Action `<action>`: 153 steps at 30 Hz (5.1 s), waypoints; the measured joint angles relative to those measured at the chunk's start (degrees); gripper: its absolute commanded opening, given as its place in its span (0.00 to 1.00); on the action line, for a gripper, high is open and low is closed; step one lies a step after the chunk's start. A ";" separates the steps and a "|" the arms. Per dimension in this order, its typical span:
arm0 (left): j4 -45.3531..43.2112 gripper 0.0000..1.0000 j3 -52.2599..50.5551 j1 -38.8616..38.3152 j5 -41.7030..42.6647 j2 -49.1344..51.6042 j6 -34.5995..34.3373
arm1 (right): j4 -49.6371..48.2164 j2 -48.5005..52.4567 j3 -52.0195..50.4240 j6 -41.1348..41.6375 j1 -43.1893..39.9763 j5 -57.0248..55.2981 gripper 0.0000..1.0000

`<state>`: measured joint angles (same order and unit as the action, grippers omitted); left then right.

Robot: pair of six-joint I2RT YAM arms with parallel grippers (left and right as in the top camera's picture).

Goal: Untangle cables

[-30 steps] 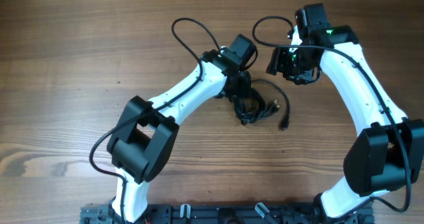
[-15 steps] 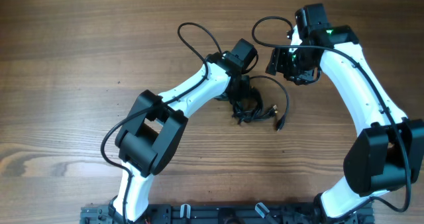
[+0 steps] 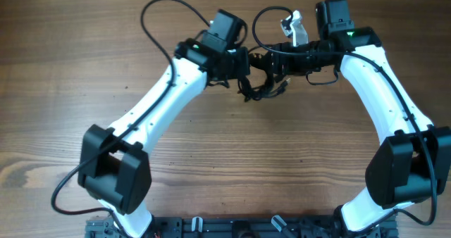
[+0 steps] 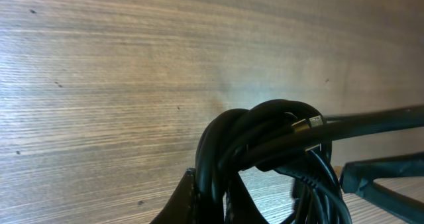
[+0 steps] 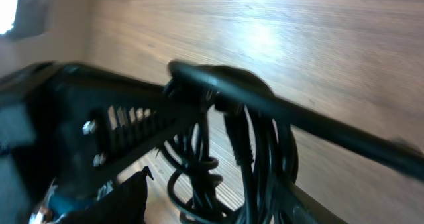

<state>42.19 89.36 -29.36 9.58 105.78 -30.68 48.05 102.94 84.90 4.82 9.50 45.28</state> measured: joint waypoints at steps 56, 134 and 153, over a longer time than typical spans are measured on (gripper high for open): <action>8.55 0.04 0.07 21.31 43.43 -0.26 -85.18 | -18.78 -0.96 0.00 25.38 18.56 -27.10 0.04; 11.67 0.04 0.79 23.02 41.64 -1.73 -85.26 | -14.80 1.07 1.90 35.65 21.16 -28.68 0.25; 21.81 0.04 0.81 21.22 13.38 -1.68 -58.55 | -1.07 -8.63 1.90 19.19 13.38 -20.52 0.04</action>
<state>64.01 90.17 -8.14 22.96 104.09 -89.23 46.98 94.30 86.80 24.01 22.87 24.75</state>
